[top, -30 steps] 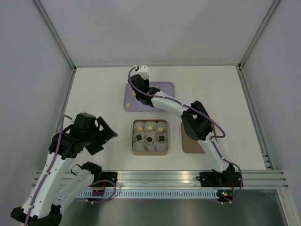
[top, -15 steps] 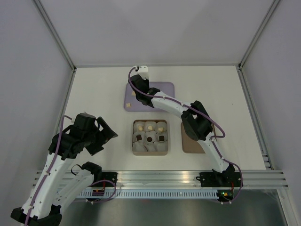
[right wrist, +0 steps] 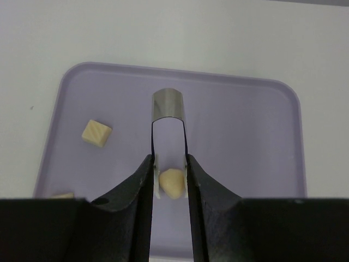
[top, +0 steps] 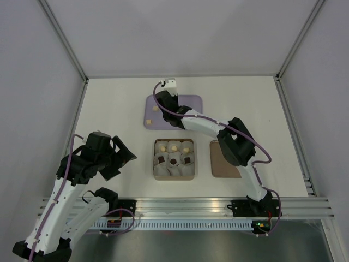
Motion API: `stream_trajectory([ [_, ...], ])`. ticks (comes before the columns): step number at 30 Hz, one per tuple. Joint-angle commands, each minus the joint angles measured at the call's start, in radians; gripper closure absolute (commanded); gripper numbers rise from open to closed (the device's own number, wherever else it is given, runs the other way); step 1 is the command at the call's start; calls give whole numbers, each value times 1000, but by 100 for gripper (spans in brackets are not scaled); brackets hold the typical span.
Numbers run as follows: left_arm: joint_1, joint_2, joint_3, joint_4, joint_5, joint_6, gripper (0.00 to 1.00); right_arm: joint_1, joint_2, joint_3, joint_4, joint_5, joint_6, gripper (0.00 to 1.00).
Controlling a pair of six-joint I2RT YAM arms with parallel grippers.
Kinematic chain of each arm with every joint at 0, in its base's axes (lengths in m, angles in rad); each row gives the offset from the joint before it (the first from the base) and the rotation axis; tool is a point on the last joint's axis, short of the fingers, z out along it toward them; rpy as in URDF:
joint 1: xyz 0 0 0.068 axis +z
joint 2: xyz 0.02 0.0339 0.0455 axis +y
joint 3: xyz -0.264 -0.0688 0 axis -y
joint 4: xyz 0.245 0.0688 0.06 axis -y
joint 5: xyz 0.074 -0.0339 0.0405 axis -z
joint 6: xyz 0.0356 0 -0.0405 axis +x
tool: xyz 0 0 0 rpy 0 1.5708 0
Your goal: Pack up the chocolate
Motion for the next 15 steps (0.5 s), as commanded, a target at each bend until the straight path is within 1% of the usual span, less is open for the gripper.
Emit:
stream_trajectory([
  [1,-4,-7,-10,22,10,-26,0,5,-114,-38,48,16,-13,80],
  [5,-3,-6,-10,22,12,-26,0,13,-205,-119,74,22,-23,80],
  [11,-3,-1,-19,21,20,-29,1,40,-372,-256,30,40,-12,80],
  [15,-3,11,-17,21,20,-16,0,80,-486,-300,-70,57,29,81],
])
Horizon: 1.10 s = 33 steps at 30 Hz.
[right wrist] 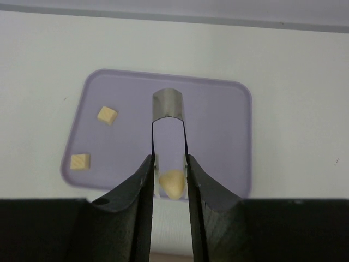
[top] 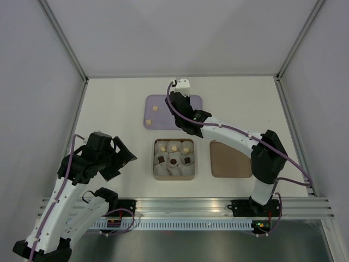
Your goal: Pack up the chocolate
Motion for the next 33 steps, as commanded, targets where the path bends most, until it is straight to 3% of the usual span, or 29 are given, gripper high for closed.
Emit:
stream_trajectory([
  [1,-4,10,-4,21,38,-16,0,44,-130,-38,-68,42,49,81],
  [9,-4,34,21,16,58,-3,0,212,-309,-95,-357,66,223,80],
  [17,-4,51,18,16,75,14,0,353,-348,-104,-591,100,414,80],
  [24,-4,48,3,16,75,16,1,433,-368,-158,-688,108,555,81],
  [33,-3,41,-5,18,73,19,1,458,-368,-239,-697,126,601,81],
])
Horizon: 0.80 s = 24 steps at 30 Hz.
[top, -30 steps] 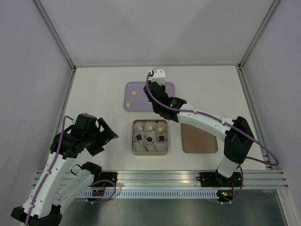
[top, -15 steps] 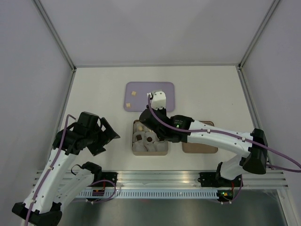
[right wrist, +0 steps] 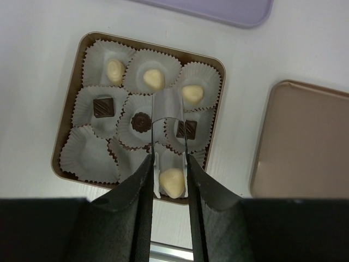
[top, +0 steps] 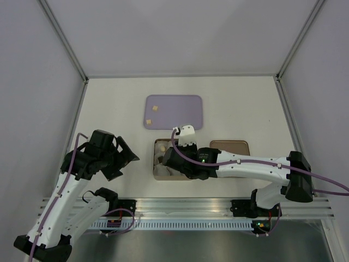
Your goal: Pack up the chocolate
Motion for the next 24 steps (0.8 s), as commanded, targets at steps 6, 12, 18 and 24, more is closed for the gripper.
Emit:
stream_trajectory([
  [6,-3,-21,-13,16,25,13,0,5,-11,-33,38,49,35,81],
  [12,-3,-33,-13,14,23,7,0,5,1,-41,64,34,17,81],
  [18,-3,-32,-11,11,22,2,0,5,6,-52,73,19,5,81],
  [24,-4,-32,-11,11,19,-1,0,5,4,-52,61,12,6,82],
])
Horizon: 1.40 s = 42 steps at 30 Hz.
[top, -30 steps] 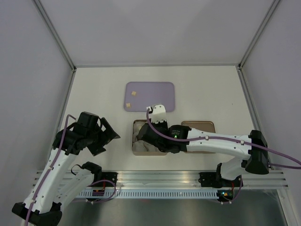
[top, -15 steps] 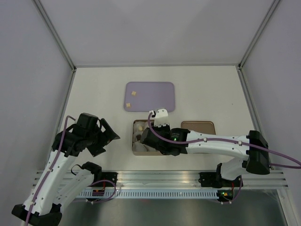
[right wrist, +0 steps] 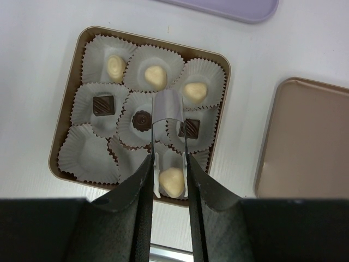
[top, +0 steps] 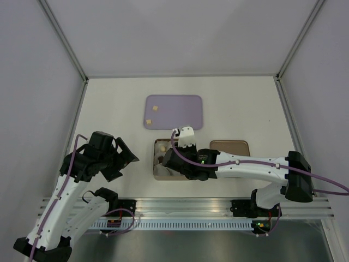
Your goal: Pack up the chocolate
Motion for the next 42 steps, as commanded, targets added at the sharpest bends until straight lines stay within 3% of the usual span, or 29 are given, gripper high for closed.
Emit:
stream_trajectory([
  [1,-3,-5,2,11,20,-1,0,4,1,-6,19,17,4,82],
  [28,-4,2,-1,10,15,5,0,-1,40,-3,52,-27,-56,82],
  [42,-3,4,-1,11,11,5,0,-60,53,-13,98,-27,-111,81],
])
